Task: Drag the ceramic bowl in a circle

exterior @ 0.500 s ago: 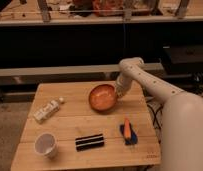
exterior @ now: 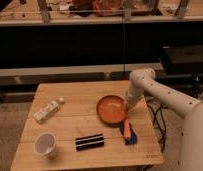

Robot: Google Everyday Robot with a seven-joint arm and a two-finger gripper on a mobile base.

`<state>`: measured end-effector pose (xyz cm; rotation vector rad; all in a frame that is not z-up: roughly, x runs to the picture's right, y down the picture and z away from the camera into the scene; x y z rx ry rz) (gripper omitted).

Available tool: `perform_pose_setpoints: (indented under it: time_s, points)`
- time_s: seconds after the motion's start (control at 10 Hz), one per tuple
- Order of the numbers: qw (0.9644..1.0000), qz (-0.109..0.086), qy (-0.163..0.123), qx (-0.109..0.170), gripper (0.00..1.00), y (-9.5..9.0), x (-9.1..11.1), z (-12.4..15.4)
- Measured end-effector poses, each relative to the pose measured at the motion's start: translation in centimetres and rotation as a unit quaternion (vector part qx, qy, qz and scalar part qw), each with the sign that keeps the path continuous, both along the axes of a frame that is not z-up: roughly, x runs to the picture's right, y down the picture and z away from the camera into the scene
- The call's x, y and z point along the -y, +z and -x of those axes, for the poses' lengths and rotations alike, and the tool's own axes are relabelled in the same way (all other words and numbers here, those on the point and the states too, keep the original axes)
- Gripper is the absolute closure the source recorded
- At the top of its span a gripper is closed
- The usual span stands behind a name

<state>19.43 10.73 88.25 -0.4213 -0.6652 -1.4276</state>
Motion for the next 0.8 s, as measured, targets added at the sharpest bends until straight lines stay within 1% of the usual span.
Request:
perform_pose_setpoints:
  time_s: [0.1,0.2,0.3,0.4,0.5,0.7,0.8]
  points:
    - [0.9996,-0.002,0.025,-0.009,1.0,0.1,0.4,-1.6]
    - [0.9976,-0.002,0.064,-0.025,1.0,0.0,1.0,-3.6]
    - [0.9953,-0.003,0.09,-0.037,1.0,0.1,1.7,-4.7]
    - [0.9919,-0.008,0.118,-0.045,1.0,0.1,3.2,-5.4]
    - [0.9889,-0.013,0.138,-0.054,1.0,0.3,4.8,-5.7]
    - [0.9856,-0.018,0.155,-0.066,1.0,0.9,6.7,-4.9]
    - [0.9852,-0.019,0.155,-0.072,1.0,1.2,7.1,-3.9]
